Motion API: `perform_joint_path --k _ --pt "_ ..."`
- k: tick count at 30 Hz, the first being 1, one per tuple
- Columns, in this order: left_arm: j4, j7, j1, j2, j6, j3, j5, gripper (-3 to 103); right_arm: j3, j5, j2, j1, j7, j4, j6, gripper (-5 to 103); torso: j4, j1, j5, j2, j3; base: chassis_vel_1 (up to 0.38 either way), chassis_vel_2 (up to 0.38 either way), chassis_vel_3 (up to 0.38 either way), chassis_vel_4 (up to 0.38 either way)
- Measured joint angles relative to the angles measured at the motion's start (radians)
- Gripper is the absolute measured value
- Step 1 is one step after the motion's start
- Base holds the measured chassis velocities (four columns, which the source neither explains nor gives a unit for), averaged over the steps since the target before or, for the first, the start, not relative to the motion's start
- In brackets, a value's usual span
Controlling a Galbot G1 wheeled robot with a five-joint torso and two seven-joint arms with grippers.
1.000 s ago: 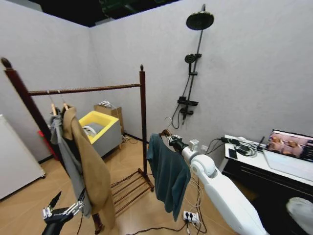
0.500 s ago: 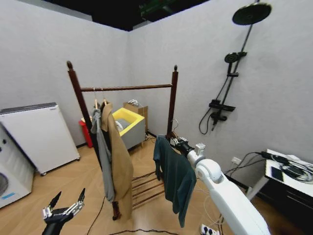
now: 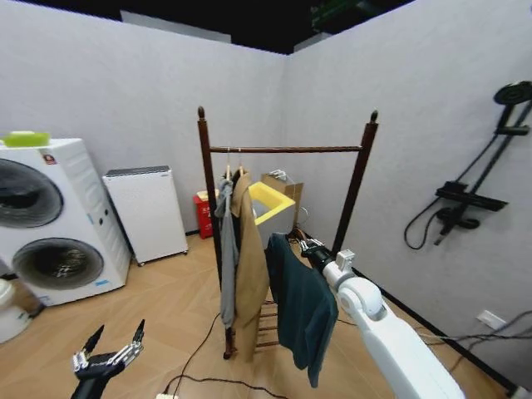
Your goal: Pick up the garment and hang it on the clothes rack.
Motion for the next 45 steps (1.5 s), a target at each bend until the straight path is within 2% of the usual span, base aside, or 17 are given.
perform_joint_path --k 6,25,37,41,45 --pt "0.000 0.000 0.000 0.000 0.000 0.000 0.000 100 0.012 -0.004 -0.001 -0.026 -0.008 0.014 0.001 10 -0.0012 0.000 0.0000 0.000 0.000 0.033 0.048 0.041 0.024" --pt "0.000 0.000 0.000 0.000 0.000 0.000 0.000 100 -0.001 -0.032 0.006 -0.027 -0.018 0.023 0.000 10 -0.0008 0.000 0.0000 0.000 0.000 -0.047 0.050 0.054 -0.049" --pt "0.000 0.000 0.000 0.000 0.000 0.000 0.000 100 0.030 -0.049 -0.003 -0.007 -0.023 0.017 0.001 10 -0.0008 0.001 0.0002 0.000 0.000 -0.071 0.074 0.071 -0.073" --pt "0.000 0.000 0.000 0.000 0.000 0.000 0.000 100 0.046 -0.042 -0.035 0.052 -0.014 0.047 -0.030 10 -0.0009 0.001 0.0001 0.000 0.000 -0.054 0.046 0.039 -0.031" --pt "0.000 0.000 0.000 0.000 0.000 0.000 0.000 100 -0.007 0.000 -0.070 0.190 0.038 0.035 -0.070 10 -0.0007 0.000 -0.0003 0.000 0.000 0.000 0.000 0.000 0.000"
